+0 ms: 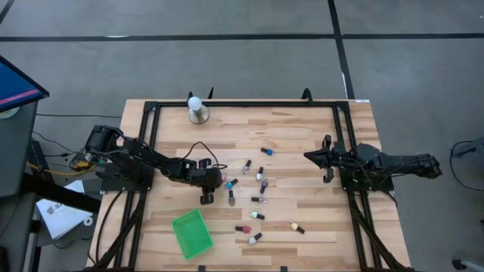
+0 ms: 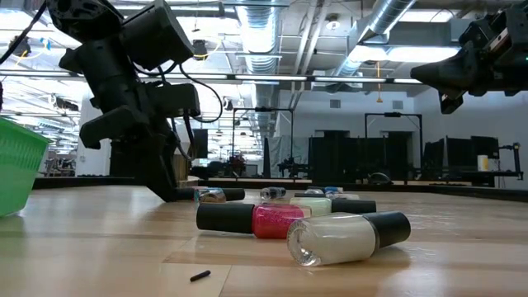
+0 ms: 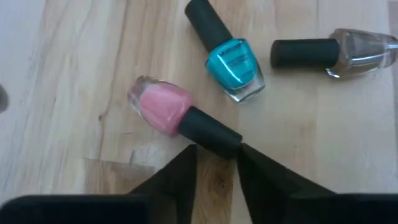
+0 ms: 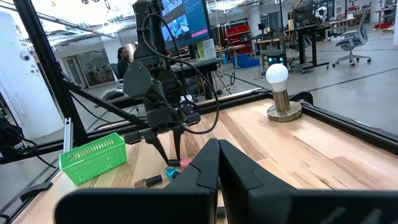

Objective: Pick & Place Nail Polish
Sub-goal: Put the black pink nail polish bottle into the green basket, then put the black blue nail polish bottle into the green basket

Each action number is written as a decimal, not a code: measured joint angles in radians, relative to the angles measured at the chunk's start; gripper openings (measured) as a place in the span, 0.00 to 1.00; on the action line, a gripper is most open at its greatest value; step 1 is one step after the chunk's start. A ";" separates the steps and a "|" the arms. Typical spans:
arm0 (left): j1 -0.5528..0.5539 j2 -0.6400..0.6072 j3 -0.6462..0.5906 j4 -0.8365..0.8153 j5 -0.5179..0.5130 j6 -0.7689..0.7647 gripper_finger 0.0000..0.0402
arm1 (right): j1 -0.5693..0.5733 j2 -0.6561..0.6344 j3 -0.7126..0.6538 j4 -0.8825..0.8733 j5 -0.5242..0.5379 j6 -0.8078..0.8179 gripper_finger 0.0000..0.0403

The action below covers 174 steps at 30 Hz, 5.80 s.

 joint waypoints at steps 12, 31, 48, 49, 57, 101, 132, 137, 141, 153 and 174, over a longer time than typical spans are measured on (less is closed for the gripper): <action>0.001 0.002 -0.001 -0.005 -0.043 -0.033 0.04 | 0.000 0.000 0.000 0.000 0.000 0.000 0.00; 0.025 -0.248 -0.004 -0.010 -0.161 -0.209 0.19 | 0.000 0.000 0.000 0.000 0.000 0.000 0.00; 0.040 -0.053 -0.003 0.084 -0.141 -0.312 0.64 | 0.000 0.000 0.000 0.000 0.000 0.000 0.00; 0.040 -0.045 -0.003 0.088 -0.140 -0.314 0.64 | 0.000 0.000 0.000 0.000 0.000 0.000 0.00; 0.040 -0.002 -0.003 0.089 -0.141 -0.314 0.60 | 0.000 0.000 0.000 0.000 0.000 0.000 0.00; 0.052 -0.399 -0.006 -0.086 0.125 -0.232 0.14 | 0.000 0.000 0.000 0.000 0.001 -0.001 0.00; -0.620 -0.283 0.099 -0.261 0.202 -0.388 0.14 | 0.000 0.001 0.000 0.000 0.002 -0.002 0.00; -0.604 -0.208 0.160 -0.369 0.153 -0.386 0.14 | 0.000 0.001 0.000 0.000 0.002 -0.026 0.00; -0.575 -0.173 0.172 -0.392 0.146 -0.386 0.14 | 0.000 0.001 0.000 0.000 0.002 -0.087 0.00; -0.520 -0.099 0.172 -0.391 0.196 -0.389 0.15 | 0.000 0.001 0.000 0.000 0.002 -0.106 0.00; -0.515 -0.158 0.172 -0.362 0.371 -0.442 0.39 | 0.000 0.001 0.000 0.000 0.002 -0.107 0.00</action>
